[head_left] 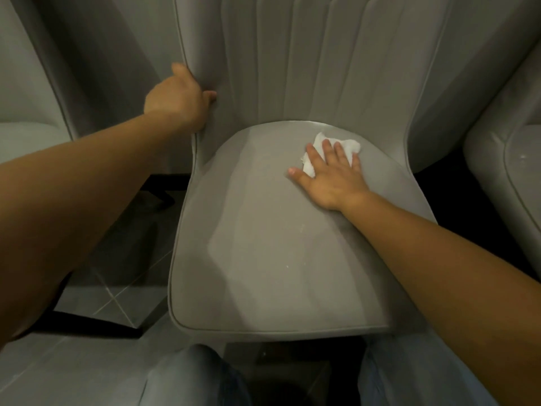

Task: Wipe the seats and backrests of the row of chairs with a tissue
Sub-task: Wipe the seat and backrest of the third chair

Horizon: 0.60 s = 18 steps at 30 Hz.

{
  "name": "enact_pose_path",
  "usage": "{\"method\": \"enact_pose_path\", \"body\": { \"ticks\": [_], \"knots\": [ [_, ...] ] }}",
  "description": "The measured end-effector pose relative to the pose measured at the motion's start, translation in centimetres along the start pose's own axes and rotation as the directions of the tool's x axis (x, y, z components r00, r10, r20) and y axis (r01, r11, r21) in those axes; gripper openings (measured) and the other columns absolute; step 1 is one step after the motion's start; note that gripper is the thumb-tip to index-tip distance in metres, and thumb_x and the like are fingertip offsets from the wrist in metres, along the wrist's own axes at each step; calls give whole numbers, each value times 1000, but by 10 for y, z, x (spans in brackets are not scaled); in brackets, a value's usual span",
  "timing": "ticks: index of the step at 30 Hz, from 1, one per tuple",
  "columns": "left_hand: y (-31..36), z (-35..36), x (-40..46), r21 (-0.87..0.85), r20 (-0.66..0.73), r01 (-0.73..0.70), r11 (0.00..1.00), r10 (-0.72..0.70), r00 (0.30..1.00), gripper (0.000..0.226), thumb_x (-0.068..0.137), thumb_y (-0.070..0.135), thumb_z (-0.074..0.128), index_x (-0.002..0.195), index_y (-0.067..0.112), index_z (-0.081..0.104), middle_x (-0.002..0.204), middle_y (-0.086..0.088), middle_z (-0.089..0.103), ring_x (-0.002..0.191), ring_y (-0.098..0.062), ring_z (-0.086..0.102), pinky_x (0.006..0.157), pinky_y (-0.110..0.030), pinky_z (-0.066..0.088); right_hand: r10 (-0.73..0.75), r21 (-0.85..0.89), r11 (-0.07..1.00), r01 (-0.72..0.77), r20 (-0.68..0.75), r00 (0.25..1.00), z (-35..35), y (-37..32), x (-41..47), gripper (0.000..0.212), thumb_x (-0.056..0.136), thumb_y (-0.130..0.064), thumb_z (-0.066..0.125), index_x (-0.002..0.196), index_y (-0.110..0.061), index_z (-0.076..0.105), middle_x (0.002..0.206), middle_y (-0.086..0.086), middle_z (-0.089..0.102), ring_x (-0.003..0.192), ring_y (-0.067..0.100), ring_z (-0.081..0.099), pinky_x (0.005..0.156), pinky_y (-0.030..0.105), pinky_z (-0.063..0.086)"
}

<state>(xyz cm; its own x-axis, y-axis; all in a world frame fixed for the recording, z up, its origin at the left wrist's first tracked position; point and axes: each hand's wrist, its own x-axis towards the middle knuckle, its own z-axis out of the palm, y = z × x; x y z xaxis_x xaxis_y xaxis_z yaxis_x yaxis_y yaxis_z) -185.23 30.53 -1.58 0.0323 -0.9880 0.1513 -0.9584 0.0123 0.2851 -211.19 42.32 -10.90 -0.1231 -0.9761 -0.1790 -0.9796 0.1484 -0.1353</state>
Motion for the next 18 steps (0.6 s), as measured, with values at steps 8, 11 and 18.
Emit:
{"method": "enact_pose_path", "body": {
  "ticks": [8, 11, 18],
  "knots": [
    [16, -2, -58, 327, 114, -138, 935, 107, 988, 68, 93, 60, 43, 129, 3, 49, 102, -17, 63, 92, -36, 60, 76, -40, 52, -2, 18, 1000, 2, 7, 1000, -1, 0, 1, 91, 82, -88, 10, 158, -39, 4, 169, -3, -7, 154, 19, -12, 121, 50, -10],
    [27, 0, -80, 392, 145, -296, 871, 259, 955, 49, 97, 55, 37, 104, 13, 62, 88, -10, 63, 78, -31, 61, 64, -34, 46, -25, 37, 999, 23, 55, 998, -5, -2, -4, 90, 85, -87, 12, 159, -37, 3, 169, -2, -10, 154, 19, -13, 121, 49, -11],
    [38, 59, -102, 195, 300, -570, 798, 505, 810, 59, 97, 53, 34, 146, 21, 35, 154, -10, 33, 143, -29, 26, 114, -46, 28, -282, 5, 959, 283, 106, 954, -1, -7, -92, 107, 70, -92, -4, 160, -34, 0, 169, 0, -9, 154, 17, -14, 123, 47, -8]
  ]
}}
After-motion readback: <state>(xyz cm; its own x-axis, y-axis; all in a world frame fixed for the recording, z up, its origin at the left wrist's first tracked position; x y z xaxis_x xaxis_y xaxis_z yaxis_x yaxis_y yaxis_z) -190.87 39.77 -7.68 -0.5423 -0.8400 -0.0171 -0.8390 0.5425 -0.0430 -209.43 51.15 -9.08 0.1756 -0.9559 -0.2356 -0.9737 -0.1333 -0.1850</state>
